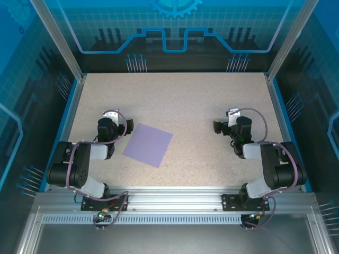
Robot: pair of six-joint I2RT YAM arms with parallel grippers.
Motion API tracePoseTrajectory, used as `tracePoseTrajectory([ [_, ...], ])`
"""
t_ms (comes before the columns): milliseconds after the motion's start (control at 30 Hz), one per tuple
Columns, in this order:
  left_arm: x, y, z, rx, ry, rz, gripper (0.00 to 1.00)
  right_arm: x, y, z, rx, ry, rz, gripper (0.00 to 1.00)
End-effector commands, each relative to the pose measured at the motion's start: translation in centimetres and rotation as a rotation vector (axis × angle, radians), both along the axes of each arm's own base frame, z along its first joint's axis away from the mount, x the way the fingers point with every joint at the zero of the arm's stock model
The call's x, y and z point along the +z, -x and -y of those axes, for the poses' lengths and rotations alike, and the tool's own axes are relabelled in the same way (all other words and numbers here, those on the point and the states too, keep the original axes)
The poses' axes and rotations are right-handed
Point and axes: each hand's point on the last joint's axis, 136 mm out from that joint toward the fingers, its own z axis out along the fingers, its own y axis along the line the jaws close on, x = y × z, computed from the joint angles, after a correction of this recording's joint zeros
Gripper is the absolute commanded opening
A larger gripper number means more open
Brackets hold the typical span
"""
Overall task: Fold a paper plane with a square sheet of paper (fold left side to right side)
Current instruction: Move the square sheet of paper to the center of the table.
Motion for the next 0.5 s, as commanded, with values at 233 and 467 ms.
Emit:
tracePoseTrajectory([
  [233,6.9,0.8,-1.4,0.096,0.035,0.064,0.99,6.4,1.3,0.9,-0.054,-0.051,0.057,1.00],
  [467,9.1,2.5,0.8,0.131,0.324,-0.196,0.99,10.0,4.8,-1.8,-0.043,-0.173,-0.009,1.00],
])
